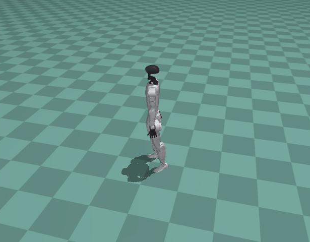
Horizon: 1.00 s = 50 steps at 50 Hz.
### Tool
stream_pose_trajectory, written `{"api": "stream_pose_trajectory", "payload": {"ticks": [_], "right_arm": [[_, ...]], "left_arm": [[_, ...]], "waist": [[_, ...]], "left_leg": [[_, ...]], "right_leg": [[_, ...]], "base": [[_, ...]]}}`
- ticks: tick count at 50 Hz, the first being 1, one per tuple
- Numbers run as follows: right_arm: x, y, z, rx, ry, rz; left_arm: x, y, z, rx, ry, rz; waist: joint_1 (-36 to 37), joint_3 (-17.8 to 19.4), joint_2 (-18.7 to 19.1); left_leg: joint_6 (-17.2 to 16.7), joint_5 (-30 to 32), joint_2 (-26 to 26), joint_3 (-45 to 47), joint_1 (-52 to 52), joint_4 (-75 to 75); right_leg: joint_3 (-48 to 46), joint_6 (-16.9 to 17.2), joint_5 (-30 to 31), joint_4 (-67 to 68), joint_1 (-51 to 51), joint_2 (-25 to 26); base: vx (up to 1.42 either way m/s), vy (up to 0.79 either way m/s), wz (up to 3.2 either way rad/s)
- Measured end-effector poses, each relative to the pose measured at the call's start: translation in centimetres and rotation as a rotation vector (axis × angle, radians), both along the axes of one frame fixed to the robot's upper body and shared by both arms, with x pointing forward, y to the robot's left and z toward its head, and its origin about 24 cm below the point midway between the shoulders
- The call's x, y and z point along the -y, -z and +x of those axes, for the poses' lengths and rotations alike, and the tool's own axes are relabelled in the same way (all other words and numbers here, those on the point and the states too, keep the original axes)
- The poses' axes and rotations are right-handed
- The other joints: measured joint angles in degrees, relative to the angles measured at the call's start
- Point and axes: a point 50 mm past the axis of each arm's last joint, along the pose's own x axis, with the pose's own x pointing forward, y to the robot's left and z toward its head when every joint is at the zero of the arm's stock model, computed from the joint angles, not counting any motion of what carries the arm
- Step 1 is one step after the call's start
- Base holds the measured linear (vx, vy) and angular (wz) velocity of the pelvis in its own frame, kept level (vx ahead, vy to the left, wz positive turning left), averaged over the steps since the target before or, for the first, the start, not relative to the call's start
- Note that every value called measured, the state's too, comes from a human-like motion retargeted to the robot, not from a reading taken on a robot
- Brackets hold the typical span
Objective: In place motions
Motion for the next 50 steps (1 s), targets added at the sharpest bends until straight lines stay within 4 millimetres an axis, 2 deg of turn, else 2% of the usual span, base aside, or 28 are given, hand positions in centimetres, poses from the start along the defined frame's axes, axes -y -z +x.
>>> {"api": "stream_pose_trajectory", "payload": {"ticks": [5,13,20,24,29,41,50], "right_arm": [[-0.6,0.1,-0.1,0.007,0.012,0.024],[-1.4,0.4,1.2,0.055,-0.024,0.057],[-1.5,0.5,2.0,0.084,-0.076,0.062],[-1.5,0.5,2.0,0.078,-0.072,0.059],[-1.4,0.4,1.7,0.067,-0.034,0.052],[-1.1,0.3,1.0,0.032,-0.019,0.032],[-1.1,0.3,1.4,0.047,-0.018,0.035]], "left_arm": [[0.6,0.0,-1.1,-0.029,-0.029,-0.003],[0.6,-0.2,-3.4,-0.095,-0.075,0.001],[0.5,-0.4,-4.9,-0.151,-0.065,-0.005],[0.7,-0.5,-5.4,-0.169,-0.061,-0.007],[1.0,-0.4,-5.0,-0.146,-0.072,-0.009],[1.1,0.0,-2.1,-0.040,-0.056,-0.015],[1.2,0.0,-2.3,-0.046,-0.058,-0.019]], "waist": [[-0.44,-0.15,-0.31],[-1.78,0.12,-1.05],[-3.29,1.38,-1.89],[-4.32,0.93,-1.64],[-6.20,0.28,-0.87],[-8.71,0.39,0.43],[-8.31,0.34,0.77]], "left_leg": [[-0.38,-0.87,0.41,1.95,-0.17,1.26],[-1.15,-1.25,1.11,4.94,1.14,0.74],[-1.77,-1.70,1.90,7.02,3.07,0.63],[-2.02,-1.84,2.00,8.20,3.67,0.23],[-2.12,-2.01,2.18,8.72,3.66,0.17],[-2.11,-2.22,2.43,9.25,3.71,-0.05],[-2.20,-2.33,2.33,10.14,3.69,-0.06]], "right_leg": [[1.69,-0.28,0.83,-0.25,-0.90,0.05],[4.49,-0.49,1.48,0.17,-2.17,0.90],[5.89,-0.62,2.11,-0.11,-1.55,1.65],[6.72,-0.68,2.23,-0.11,-1.74,2.04],[7.10,-0.71,2.25,-0.15,-1.99,2.34],[7.33,-0.69,2.39,-0.19,-2.19,2.79],[7.60,-0.63,2.57,-0.15,-2.58,2.65]], "base": [[-0.11,0.14,-0.33],[-0.13,0.17,-0.33],[-0.07,0.18,-0.26],[0.03,0.15,-0.26],[0.05,0.14,-0.10],[0.02,0.07,-0.03],[0.00,0.00,0.00]]}}
